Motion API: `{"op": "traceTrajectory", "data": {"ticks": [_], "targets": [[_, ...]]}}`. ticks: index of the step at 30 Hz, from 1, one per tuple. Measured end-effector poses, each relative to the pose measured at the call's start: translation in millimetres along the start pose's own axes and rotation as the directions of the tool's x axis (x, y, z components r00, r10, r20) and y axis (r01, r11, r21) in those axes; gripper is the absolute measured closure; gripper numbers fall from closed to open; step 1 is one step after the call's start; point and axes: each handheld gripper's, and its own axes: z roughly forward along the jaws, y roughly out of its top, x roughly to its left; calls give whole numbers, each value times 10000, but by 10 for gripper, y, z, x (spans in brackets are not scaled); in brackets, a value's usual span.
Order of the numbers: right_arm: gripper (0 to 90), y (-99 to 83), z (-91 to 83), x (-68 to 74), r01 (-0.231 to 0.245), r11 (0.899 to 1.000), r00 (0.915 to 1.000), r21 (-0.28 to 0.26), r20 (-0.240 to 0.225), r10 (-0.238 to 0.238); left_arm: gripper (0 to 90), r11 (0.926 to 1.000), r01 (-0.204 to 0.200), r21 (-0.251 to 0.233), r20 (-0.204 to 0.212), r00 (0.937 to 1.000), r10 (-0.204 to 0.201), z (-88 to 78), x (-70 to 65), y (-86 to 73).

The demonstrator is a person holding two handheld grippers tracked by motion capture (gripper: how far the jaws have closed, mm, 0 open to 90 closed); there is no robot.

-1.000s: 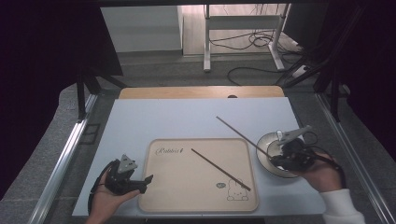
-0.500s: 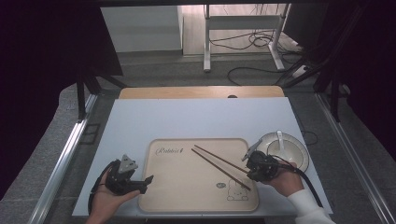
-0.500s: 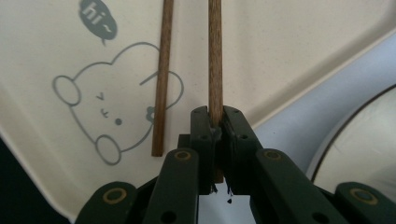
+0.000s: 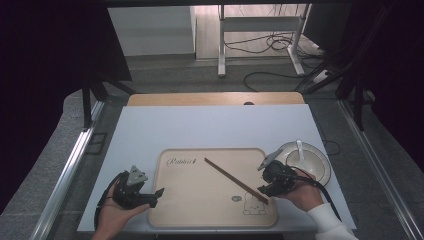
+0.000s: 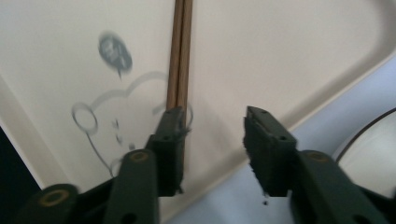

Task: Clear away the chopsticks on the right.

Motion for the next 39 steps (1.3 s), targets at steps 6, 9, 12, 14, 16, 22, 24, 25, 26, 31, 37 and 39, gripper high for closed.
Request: {"op": "traceTrajectory", "data": {"ticks": [6,9,12,14,16,22,24,25,26,31,37,39], "targets": [[372,174,-33,105,-205,9930,9997,-1159,-146,190,156,10000,6,1,-19,10000,-6,0,1,5],[368,323,-4,123,-337,9893,9975,-1417,-660,245,156,10000,5,-7,-27,10000,-5,-6,7,6],[384,523,61,165,-352,9881,9954,-1496,-933,213,156,10000,-16,10,-5,10000,16,-3,9,1],[400,639,114,181,-365,9881,9938,-1496,-1098,201,156,10000,-13,4,13,10000,13,-6,13,-3],[418,779,197,197,-325,9875,9912,-1542,-1318,120,156,9999,73,-69,4,10000,-73,-8,11,-6],[570,1085,474,252,-113,9922,9849,-1240,-1731,-104,156,10000,77,-51,6,10000,-77,-13,25,-12],[654,1166,556,250,-39,9936,9820,-1128,-1883,-176,157,9999,86,-69,3,10000,-86,-9,27,-13],[679,1195,586,249,-15,9940,9814,-1097,-1911,-196,156,10000,80,-54,0,10000,-80,-7,29,-14],[721,1249,641,242,49,9944,9825,-1055,-1848,-245,157,10000,73,-51,2,10000,-73,-5,30,-14],[890,1362,812,203,96,9958,9810,-916,-1923,-272,157,10000,77,-53,9,10000,-77,-4,33,-16],[894,1391,986,104,-44,9992,9853,-390,-1706,-24,157,9998,152,-83,1,9999,-152,-4,50,-26],[894,1377,999,60,-83,9995,9878,-295,-1554,36,157,9999,135,-83,-11,9999,-135,-6,54,-27]]}}
